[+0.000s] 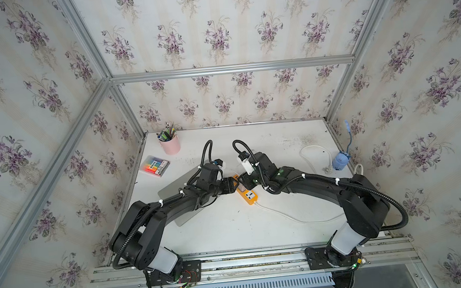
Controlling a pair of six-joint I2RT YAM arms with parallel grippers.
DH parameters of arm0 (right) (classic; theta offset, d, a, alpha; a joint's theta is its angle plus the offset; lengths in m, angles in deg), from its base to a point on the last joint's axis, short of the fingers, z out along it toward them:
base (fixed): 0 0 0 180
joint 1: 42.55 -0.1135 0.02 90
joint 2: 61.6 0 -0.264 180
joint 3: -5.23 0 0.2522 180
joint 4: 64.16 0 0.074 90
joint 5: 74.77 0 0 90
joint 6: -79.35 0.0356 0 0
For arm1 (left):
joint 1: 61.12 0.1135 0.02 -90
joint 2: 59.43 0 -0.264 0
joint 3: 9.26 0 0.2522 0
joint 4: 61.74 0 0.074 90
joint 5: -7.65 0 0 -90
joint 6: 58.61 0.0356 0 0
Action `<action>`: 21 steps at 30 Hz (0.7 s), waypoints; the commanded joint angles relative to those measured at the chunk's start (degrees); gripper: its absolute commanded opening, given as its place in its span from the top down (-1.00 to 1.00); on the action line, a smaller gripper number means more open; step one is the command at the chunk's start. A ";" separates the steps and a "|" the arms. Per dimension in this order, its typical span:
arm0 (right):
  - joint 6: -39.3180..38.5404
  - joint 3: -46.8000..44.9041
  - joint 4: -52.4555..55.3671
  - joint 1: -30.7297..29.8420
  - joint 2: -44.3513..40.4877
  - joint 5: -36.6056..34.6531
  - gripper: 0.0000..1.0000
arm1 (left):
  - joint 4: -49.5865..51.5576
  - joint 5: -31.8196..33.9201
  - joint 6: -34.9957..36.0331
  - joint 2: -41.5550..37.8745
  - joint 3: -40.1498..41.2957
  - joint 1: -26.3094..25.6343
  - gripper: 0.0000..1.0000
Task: Unplug the laptop charger
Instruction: Remove the charging cable from the plug.
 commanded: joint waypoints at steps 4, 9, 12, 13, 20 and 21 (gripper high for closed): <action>0.26 1.65 -0.58 -0.71 1.79 -0.15 0.42 | 2.93 -1.06 0.03 -0.33 -0.91 -0.23 -0.21; 0.43 2.32 -0.35 -0.97 2.40 -0.16 0.80 | 1.97 -0.94 -0.55 -0.02 -0.24 -0.74 -0.23; 0.50 2.43 -0.24 -1.15 2.58 -0.12 0.85 | 1.60 -1.06 -0.49 0.72 -0.22 -0.92 -0.24; 0.38 2.42 -0.19 -1.15 2.66 -0.17 0.85 | 1.04 -1.16 -0.77 0.97 -0.06 -0.89 -0.24; 0.13 2.95 0.45 -1.15 2.91 -0.56 0.88 | -1.60 0.85 -2.10 2.53 0.97 -1.49 -0.24; 0.16 2.95 0.50 -1.15 2.93 -0.56 0.89 | -2.72 0.80 -2.44 2.81 1.44 -1.54 -0.24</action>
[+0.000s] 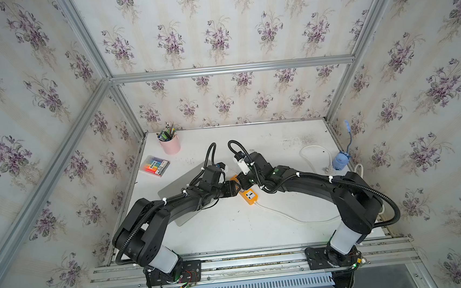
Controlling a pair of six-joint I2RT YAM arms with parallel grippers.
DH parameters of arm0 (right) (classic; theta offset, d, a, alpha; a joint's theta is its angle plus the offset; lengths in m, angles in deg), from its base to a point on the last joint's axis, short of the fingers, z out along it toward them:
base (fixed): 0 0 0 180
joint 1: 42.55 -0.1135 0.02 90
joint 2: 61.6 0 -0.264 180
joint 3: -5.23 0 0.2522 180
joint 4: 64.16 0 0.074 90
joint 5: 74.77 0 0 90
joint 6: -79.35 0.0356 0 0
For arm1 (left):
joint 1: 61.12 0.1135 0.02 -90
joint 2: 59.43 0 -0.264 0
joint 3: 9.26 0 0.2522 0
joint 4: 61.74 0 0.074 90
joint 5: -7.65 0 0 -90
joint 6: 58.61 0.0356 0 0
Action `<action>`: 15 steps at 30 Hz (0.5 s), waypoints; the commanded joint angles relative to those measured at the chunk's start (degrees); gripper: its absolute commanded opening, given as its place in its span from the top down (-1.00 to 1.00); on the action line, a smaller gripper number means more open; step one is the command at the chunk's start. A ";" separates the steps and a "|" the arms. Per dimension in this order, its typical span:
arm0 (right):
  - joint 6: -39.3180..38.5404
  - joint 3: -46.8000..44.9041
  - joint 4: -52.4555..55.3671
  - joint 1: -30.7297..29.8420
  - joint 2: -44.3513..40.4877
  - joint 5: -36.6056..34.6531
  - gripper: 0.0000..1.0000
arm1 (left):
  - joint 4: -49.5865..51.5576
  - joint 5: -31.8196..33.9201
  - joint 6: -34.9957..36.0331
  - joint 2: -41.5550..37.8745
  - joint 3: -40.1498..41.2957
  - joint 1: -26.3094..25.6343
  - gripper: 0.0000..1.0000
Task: Unplug the laptop charger
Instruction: Remove the charging cable from the plug.
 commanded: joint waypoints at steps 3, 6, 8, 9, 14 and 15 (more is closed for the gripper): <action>0.11 0.43 0.21 -0.04 0.33 -0.31 0.89 | -3.37 1.53 -2.30 0.82 0.94 -0.23 -0.24; 0.12 0.67 0.39 0.01 0.55 -0.08 0.89 | -4.25 0.48 -2.81 -0.97 1.26 -0.33 -0.23; 0.21 0.65 0.29 -0.09 0.55 -0.03 0.89 | -4.95 0.38 -2.66 -2.61 1.37 -0.52 -0.26; 0.16 0.70 0.24 -0.05 0.62 -0.04 0.89 | -4.79 0.53 -2.57 -2.99 1.31 -0.56 -0.27; 0.37 0.78 0.06 -0.05 1.06 0.39 0.90 | -6.96 -1.05 -4.04 0.99 1.03 -0.68 -0.29; 0.50 0.64 0.06 -0.19 1.03 0.40 0.90 | -8.85 -1.21 -5.40 2.00 1.53 -0.87 -0.28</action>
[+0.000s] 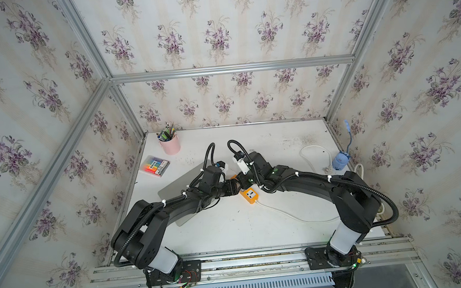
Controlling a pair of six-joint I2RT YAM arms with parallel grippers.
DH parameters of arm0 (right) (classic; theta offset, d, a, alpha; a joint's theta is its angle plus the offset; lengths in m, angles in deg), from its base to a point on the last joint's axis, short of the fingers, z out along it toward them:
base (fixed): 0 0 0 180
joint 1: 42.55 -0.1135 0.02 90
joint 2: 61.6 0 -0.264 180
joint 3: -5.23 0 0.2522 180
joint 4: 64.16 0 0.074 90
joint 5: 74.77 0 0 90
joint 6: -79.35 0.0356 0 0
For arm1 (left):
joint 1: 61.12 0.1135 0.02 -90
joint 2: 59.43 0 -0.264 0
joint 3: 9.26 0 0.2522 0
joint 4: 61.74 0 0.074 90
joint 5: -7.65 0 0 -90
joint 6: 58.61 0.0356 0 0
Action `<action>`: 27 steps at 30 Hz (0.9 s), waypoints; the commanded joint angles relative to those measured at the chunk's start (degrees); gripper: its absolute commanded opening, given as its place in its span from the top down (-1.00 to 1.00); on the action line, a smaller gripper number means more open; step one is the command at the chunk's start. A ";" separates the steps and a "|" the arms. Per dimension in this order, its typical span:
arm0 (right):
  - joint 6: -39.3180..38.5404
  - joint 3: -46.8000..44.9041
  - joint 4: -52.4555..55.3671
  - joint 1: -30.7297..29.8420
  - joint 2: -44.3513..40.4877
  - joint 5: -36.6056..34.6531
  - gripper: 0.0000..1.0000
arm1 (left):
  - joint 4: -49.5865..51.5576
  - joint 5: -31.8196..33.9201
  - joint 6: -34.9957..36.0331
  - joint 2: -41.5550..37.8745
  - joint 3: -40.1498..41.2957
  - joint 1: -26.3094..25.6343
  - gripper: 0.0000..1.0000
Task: Unplug the laptop charger
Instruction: Remove the charging cable from the plug.
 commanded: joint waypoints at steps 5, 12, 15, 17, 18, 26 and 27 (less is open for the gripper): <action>0.56 -0.10 0.39 -0.12 0.10 0.14 0.90 | -4.45 1.50 -4.04 4.26 1.12 -1.67 -0.28; -0.14 0.75 1.36 -0.13 -0.52 -0.58 0.92 | -6.52 3.90 -5.12 2.43 5.25 -1.81 -0.29; -0.01 0.36 1.22 -0.15 -0.09 -0.57 0.93 | -9.56 0.96 -5.44 2.00 5.07 -1.81 -0.30; 0.19 -0.08 0.87 -0.17 -0.08 -0.77 0.93 | -9.68 -2.47 -4.90 2.54 3.58 -1.90 -0.30; 0.30 -0.36 0.65 -0.14 -0.01 -0.83 0.93 | -10.47 -4.30 -4.84 2.90 3.23 -1.98 -0.30; 0.51 -0.65 0.67 -0.12 0.01 -0.84 0.93 | -17.62 -3.71 -9.46 4.50 5.61 -1.98 0.06; 0.52 -0.55 0.82 -0.13 0.01 -0.83 0.93 | -18.64 -3.71 -9.87 4.71 5.80 -1.98 0.11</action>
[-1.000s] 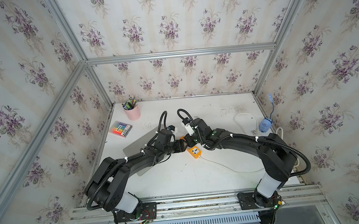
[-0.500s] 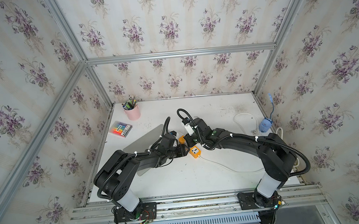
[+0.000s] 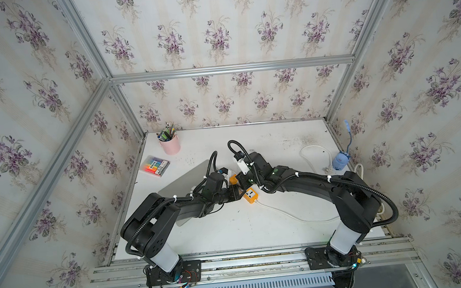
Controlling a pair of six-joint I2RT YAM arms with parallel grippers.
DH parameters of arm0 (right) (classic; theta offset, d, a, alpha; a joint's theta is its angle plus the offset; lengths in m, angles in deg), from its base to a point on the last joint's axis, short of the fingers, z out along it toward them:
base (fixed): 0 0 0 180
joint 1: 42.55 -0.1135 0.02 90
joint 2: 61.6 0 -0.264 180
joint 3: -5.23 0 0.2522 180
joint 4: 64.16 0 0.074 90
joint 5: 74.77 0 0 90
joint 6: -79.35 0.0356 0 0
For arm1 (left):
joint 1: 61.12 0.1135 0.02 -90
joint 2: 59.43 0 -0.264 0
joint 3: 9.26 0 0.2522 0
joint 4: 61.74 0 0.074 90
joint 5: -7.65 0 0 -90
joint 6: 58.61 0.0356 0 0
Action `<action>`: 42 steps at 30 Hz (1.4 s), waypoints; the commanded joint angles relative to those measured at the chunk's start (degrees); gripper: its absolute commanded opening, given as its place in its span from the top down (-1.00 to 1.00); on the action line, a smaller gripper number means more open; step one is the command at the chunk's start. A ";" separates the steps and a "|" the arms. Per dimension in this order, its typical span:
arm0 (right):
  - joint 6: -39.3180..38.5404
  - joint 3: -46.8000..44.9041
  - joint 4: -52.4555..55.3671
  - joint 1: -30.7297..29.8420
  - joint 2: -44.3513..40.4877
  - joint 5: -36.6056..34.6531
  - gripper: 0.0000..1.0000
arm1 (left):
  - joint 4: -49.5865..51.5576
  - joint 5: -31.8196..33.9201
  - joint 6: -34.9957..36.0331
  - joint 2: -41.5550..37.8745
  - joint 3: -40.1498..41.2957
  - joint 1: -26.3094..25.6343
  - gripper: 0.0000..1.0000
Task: Unplug the laptop charger
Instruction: Remove the charging cable from the plug.
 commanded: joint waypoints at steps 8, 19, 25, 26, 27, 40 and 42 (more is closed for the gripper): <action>0.52 -0.24 1.89 -0.10 0.16 -1.46 0.94 | -4.85 -1.67 -2.62 -2.14 0.86 0.07 0.17; 0.69 -0.83 2.01 -0.03 -0.15 -1.22 0.95 | -5.39 3.68 -5.22 -2.76 1.72 0.21 0.23; 1.03 -2.02 1.83 -0.05 -0.66 -1.21 0.95 | -8.70 4.82 -7.73 -1.45 1.88 0.74 0.26; 1.00 -2.32 1.66 -0.12 -0.83 -1.21 0.95 | -8.90 4.78 -8.01 -1.41 1.90 0.97 0.27; 1.05 -2.53 1.57 -0.08 -0.93 -1.27 0.95 | -9.01 4.74 -8.19 -1.36 1.96 1.10 0.27; 0.69 -1.77 2.14 0.00 -1.29 -1.64 0.96 | -26.37 2.98 -23.02 11.75 5.88 2.43 0.39; 0.69 -1.46 2.17 -0.04 -1.16 -1.51 0.96 | -25.79 3.16 -23.04 12.09 6.36 2.43 0.39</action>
